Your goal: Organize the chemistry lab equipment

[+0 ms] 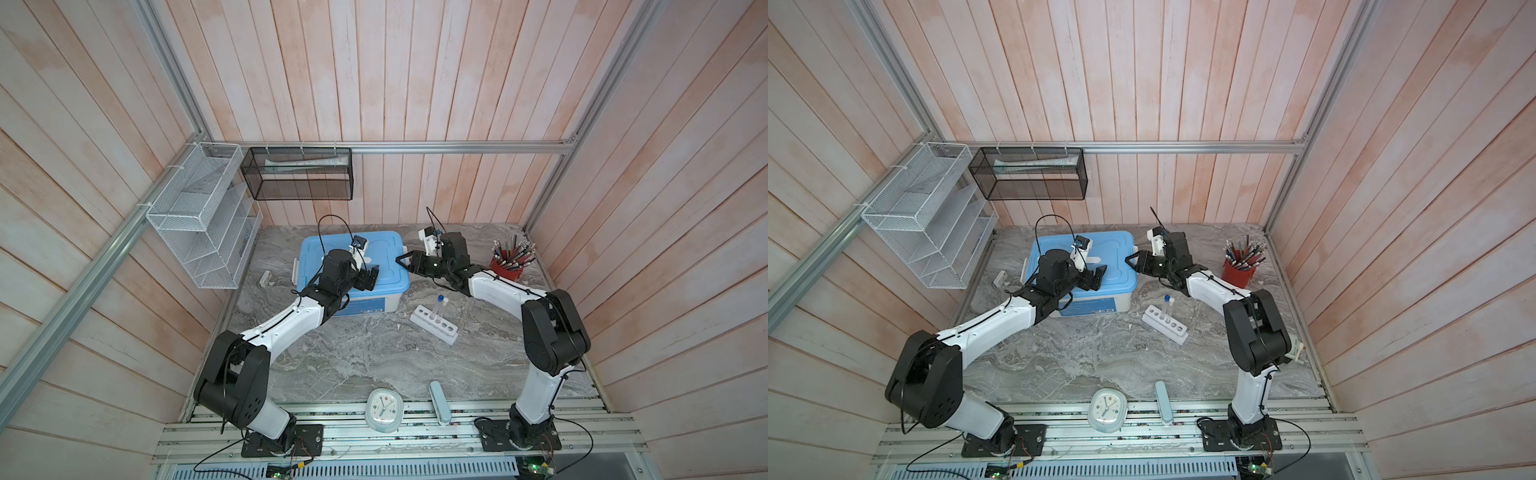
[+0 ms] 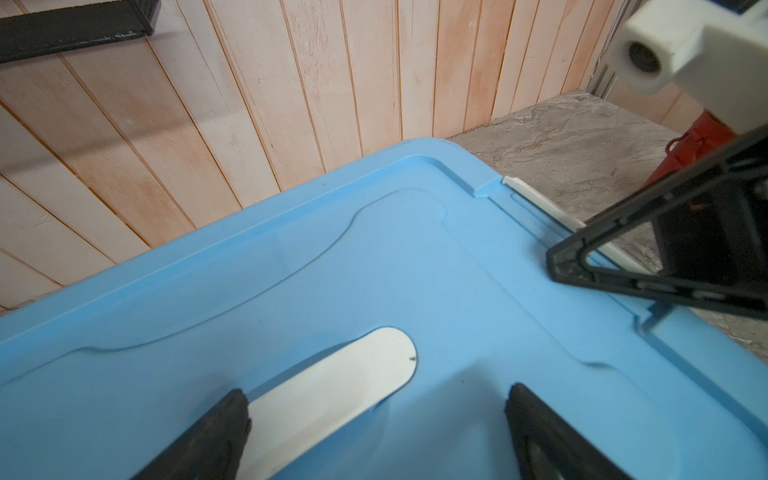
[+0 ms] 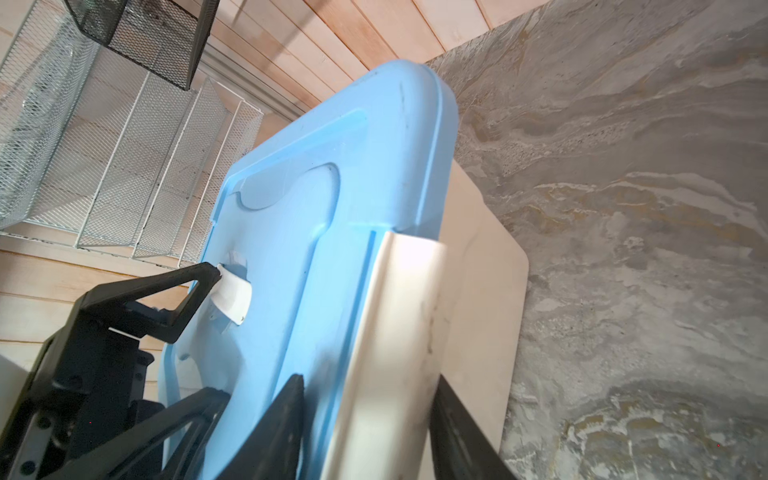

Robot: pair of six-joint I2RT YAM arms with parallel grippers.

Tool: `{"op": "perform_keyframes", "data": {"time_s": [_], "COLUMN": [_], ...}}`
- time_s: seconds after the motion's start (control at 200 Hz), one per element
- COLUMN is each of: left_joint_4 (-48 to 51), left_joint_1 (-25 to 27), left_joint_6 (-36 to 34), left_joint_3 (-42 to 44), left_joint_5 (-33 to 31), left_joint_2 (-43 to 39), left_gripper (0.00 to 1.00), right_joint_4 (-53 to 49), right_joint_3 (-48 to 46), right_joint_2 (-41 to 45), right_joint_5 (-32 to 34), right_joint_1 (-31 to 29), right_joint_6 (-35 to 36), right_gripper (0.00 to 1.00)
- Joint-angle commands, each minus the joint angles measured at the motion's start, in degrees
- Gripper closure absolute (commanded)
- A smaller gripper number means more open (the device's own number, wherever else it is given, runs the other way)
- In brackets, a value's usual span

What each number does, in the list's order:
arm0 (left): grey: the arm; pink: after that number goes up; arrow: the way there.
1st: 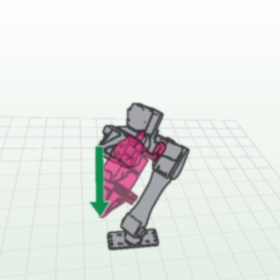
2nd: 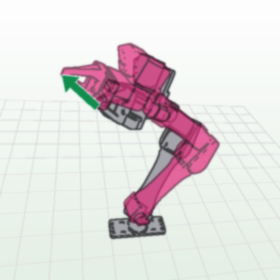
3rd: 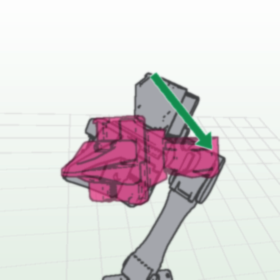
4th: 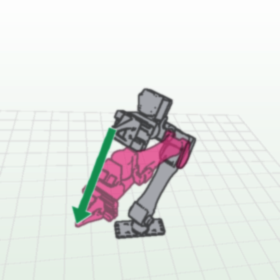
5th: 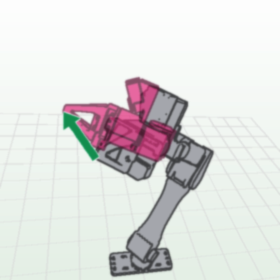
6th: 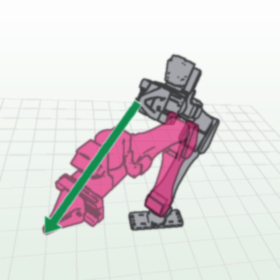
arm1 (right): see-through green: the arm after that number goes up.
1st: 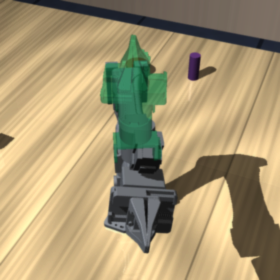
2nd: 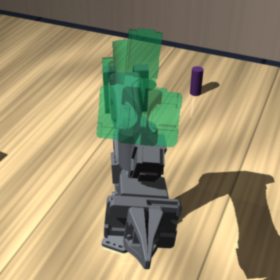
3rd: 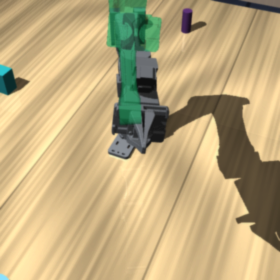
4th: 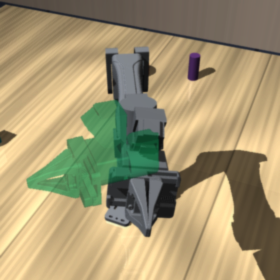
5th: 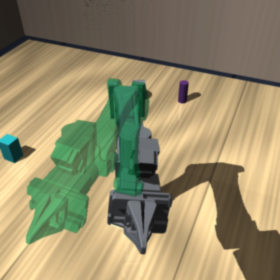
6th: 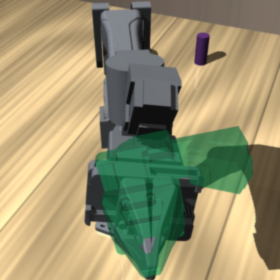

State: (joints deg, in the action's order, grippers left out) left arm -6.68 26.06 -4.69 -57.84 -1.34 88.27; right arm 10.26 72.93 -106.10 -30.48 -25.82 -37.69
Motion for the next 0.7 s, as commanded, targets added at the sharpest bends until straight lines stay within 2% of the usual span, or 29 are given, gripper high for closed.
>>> {"op": "perform_keyframes", "data": {"time_s": [0.0, 0.275, 0.695], "left_joint_4": [0.31, -0.22, -1.06], "left_joint_1": [0.27, 0.28, 0.31], "left_joint_6": [0.12, 0.29, 0.56], "left_joint_3": [1.51, 2.25, 2.47], "left_joint_5": [0.99, 1.21, 1.78], "left_joint_2": [-0.34, -0.71, -0.55], "left_gripper": [0.02, 0.02, 0.02], "right_joint_4": [-5.36, -12.11, -17.35], "right_joint_3": [1.07, 4.3, 5.86], "right_joint_2": [-0.86, -1.56, -2.03], "right_joint_5": [4.14, 10.43, 16.05], "right_joint_1": [-0.98, -2.5, -3.61], "right_joint_6": [2.66, 5.52, 6.23], "right_gripper": [0.53, 0.57, 0.63]}}
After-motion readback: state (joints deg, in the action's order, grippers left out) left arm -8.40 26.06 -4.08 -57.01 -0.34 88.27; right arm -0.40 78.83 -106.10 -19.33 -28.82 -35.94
